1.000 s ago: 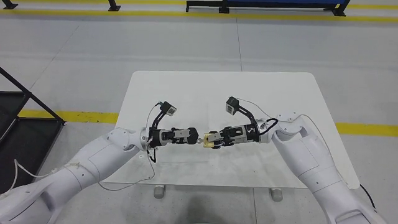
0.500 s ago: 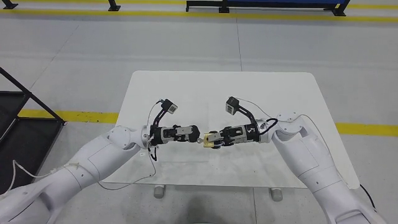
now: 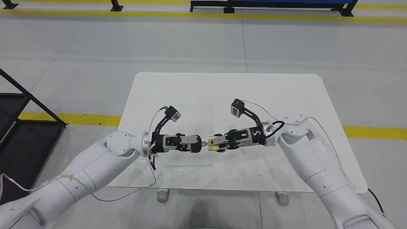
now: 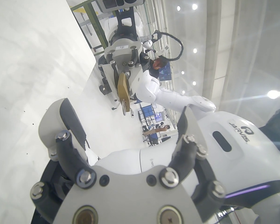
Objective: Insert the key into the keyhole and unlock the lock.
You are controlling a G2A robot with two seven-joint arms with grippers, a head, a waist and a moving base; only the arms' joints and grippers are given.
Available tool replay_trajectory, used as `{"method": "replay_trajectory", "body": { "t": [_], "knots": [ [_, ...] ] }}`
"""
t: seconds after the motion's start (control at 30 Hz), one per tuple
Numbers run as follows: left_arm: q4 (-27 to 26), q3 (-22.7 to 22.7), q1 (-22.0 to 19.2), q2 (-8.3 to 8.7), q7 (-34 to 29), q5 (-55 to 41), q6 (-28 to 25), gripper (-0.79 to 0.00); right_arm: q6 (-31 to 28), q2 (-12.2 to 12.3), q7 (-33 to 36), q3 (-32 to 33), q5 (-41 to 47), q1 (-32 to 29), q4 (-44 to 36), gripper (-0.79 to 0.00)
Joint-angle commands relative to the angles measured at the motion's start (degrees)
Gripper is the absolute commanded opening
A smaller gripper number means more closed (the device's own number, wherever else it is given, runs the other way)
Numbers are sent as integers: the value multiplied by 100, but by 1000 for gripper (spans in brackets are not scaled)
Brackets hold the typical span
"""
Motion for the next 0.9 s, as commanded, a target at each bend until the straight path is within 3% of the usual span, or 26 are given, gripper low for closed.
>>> {"method": "replay_trajectory", "body": {
  "t": [0.0,0.43,0.77,0.87],
  "knots": [
    [-40,-111,56,24,-11,92,78,-511,0,0,0,0,0,0,0,-785],
    [-174,-436,279,-30,-111,272,423,-665,0,0,0,0,0,0,0,-785],
    [-226,-634,399,-98,-251,381,524,-628,0,0,0,0,0,0,0,-785],
    [-238,-691,436,-119,-268,399,564,-650,0,0,0,0,0,0,0,-785]
  ]
}}
